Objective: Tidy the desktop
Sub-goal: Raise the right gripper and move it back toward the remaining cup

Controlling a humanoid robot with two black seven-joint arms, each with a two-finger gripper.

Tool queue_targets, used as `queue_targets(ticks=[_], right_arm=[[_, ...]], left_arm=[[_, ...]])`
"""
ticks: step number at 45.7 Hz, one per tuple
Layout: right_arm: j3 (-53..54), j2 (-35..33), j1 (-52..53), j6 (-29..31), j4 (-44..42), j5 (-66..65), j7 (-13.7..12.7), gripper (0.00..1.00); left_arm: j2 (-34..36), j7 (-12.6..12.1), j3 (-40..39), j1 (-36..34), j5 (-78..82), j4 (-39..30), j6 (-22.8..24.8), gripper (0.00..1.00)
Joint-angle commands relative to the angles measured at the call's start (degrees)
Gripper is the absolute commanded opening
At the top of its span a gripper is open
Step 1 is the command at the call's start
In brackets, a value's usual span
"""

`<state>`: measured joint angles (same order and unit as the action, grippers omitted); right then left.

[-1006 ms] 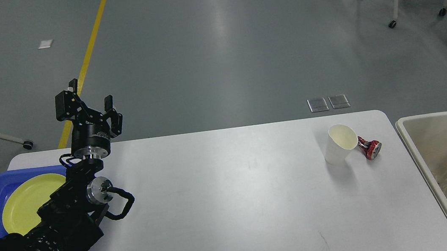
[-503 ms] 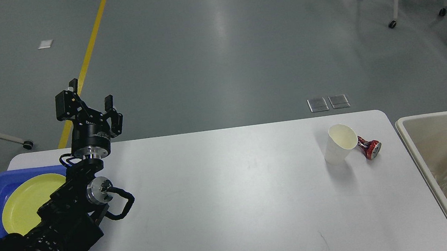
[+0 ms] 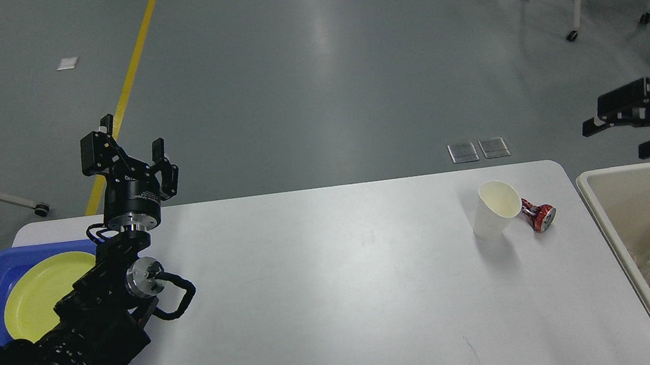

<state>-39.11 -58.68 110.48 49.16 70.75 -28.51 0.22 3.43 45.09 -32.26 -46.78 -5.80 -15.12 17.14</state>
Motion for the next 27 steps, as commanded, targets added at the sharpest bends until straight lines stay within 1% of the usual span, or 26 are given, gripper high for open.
queue_targets(ticks=[1, 14, 17, 21, 27], right_arm=[[0.09, -0.55, 11.49, 5.84, 3.6, 6.09, -0.04, 1.0], [0.26, 0.06, 32.15, 5.84, 8.7, 15.5, -0.04, 1.0], [0.35, 1.2, 38.13, 5.84, 9.14, 20.68, -0.04, 1.0], [0.26, 3.39, 41.21, 5.84, 9.06, 24.37, -0.13, 1.0], [-0.87, 7.7, 41.74, 5.84, 8.53, 24.73, -0.04, 1.0]], left_arm=[[0.0, 0.0, 0.0, 0.02, 0.0, 0.01, 0.0, 1.0], [0.0, 0.0, 0.0, 0.02, 0.0, 0.01, 0.0, 1.0], [0.0, 0.0, 0.0, 0.02, 0.0, 0.01, 0.0, 1.0], [0.0, 0.0, 0.0, 0.02, 0.0, 0.01, -0.08, 1.0], [0.0, 0.0, 0.0, 0.02, 0.0, 0.01, 0.0, 1.0]])
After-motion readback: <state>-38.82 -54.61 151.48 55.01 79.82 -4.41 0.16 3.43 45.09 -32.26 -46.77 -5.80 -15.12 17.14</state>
